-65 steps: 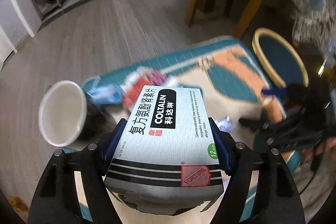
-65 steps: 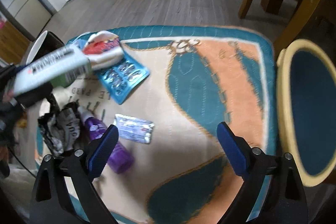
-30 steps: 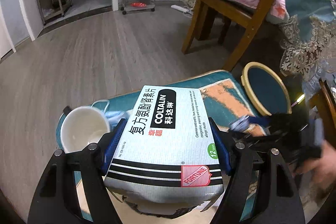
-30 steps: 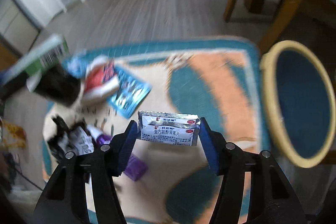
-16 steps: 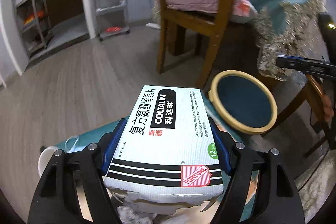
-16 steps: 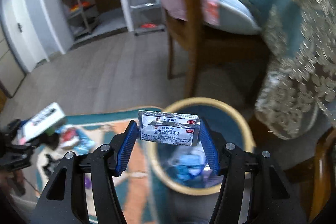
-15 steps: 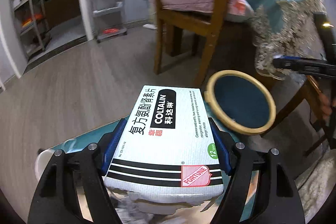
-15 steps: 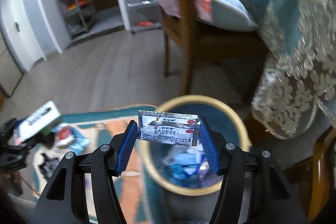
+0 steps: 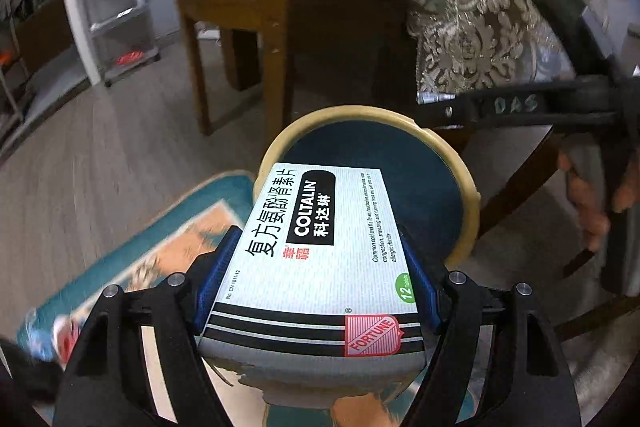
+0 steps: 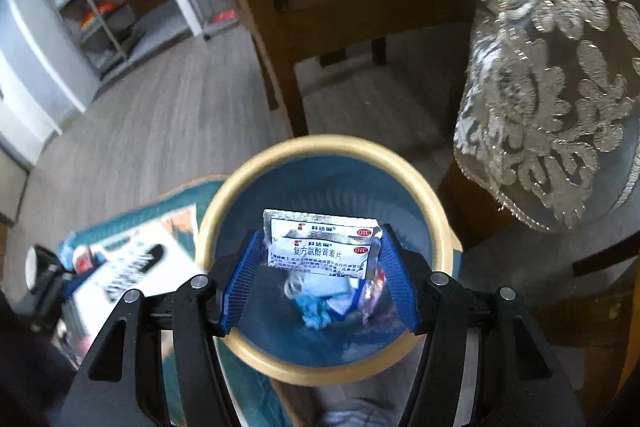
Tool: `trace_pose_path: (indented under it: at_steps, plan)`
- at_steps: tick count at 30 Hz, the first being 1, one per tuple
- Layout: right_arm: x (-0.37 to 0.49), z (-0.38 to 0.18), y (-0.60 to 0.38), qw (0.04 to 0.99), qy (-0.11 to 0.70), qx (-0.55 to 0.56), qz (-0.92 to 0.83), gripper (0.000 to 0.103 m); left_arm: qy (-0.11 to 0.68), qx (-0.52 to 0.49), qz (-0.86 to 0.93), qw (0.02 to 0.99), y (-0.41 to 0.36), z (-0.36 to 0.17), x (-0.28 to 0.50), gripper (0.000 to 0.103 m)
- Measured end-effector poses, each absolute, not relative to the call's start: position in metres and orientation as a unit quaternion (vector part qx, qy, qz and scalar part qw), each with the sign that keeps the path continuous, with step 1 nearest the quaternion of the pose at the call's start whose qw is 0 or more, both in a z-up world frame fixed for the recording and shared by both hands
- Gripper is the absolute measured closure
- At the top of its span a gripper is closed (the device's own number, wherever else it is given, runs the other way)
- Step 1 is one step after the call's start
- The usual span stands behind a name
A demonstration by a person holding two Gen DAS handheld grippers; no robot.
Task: Collect trash
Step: 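Carry the box and foil strip over the teal bin and open both tools, then move both tools back from the bin over the cushion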
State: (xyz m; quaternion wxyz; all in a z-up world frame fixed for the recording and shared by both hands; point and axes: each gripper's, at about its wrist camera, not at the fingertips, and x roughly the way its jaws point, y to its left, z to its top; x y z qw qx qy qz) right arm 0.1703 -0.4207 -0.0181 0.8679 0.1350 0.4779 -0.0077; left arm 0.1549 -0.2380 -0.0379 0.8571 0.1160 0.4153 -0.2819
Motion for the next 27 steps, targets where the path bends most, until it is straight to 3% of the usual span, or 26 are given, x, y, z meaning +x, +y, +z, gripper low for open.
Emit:
trace_pose_path:
  at_steps: [2,3,7,15,27]
  plan:
    - [0.17,-0.014,-0.429,0.873,0.461,0.161,-0.011,0.028,0.404,0.126,-0.289,0.859,-0.25,-0.036,0.161,0.025]
    - [0.169,-0.012,-0.432,0.875,0.453,0.172,-0.012,0.021,0.401,0.132,-0.285,0.861,-0.254,-0.035,0.163,0.015]
    - [0.168,-0.005,-0.434,0.882,0.436,0.181,-0.008,0.014,0.39,0.128,-0.281,0.868,-0.251,-0.028,0.163,0.009]
    - [0.171,0.005,-0.423,0.885,0.426,0.189,0.0,0.01,0.389,0.132,-0.253,0.876,-0.206,-0.005,0.141,0.008]
    - [0.154,0.043,-0.36,0.906,0.397,0.141,0.04,0.009,0.359,0.103,-0.164,0.913,-0.077,0.062,0.091,0.006]
